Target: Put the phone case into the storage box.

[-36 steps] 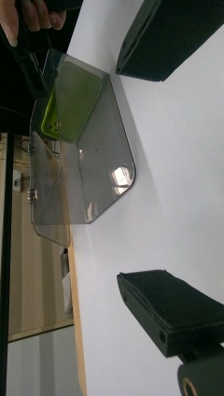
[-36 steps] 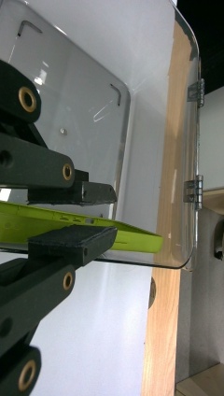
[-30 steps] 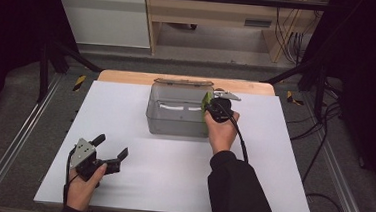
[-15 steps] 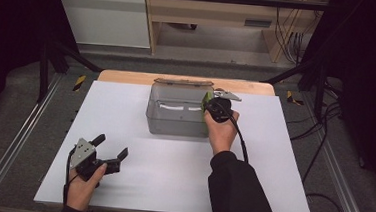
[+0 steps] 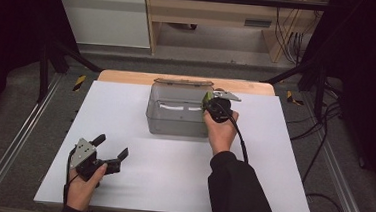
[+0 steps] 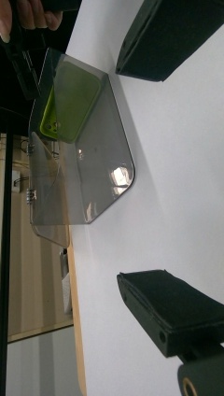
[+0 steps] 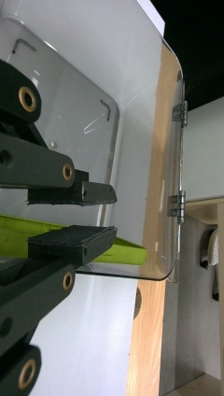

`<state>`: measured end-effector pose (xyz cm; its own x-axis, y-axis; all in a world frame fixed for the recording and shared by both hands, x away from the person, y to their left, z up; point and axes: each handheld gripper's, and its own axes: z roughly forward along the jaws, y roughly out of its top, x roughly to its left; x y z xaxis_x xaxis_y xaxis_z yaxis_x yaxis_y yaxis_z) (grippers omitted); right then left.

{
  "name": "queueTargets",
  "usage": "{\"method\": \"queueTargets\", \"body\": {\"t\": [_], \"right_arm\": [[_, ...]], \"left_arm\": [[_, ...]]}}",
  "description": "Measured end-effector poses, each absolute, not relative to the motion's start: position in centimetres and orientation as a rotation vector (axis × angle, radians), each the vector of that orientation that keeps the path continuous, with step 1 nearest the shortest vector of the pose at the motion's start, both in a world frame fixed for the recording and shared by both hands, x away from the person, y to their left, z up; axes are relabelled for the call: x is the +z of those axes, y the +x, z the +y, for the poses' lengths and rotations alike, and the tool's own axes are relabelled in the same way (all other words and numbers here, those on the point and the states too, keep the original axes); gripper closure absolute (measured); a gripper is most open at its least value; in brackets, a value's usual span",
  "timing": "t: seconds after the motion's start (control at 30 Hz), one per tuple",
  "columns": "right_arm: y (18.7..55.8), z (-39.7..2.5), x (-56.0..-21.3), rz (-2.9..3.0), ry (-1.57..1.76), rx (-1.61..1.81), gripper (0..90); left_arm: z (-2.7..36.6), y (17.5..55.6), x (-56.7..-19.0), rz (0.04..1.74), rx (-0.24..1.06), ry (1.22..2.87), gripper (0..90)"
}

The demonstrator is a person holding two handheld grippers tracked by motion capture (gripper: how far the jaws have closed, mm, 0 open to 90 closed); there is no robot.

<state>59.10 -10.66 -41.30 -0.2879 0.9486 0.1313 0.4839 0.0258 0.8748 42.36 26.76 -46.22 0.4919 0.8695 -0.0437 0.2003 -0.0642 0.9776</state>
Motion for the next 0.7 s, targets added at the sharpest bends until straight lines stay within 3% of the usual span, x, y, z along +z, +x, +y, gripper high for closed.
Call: {"method": "queueTargets", "body": {"t": [0.7], "right_arm": [[59.01, -10.46, -41.24, 1.809, 1.454, 1.222, 77.7]], "left_arm": [[26.76, 42.36, -46.23, 0.954, 0.717, 1.569, 2.1]]}}
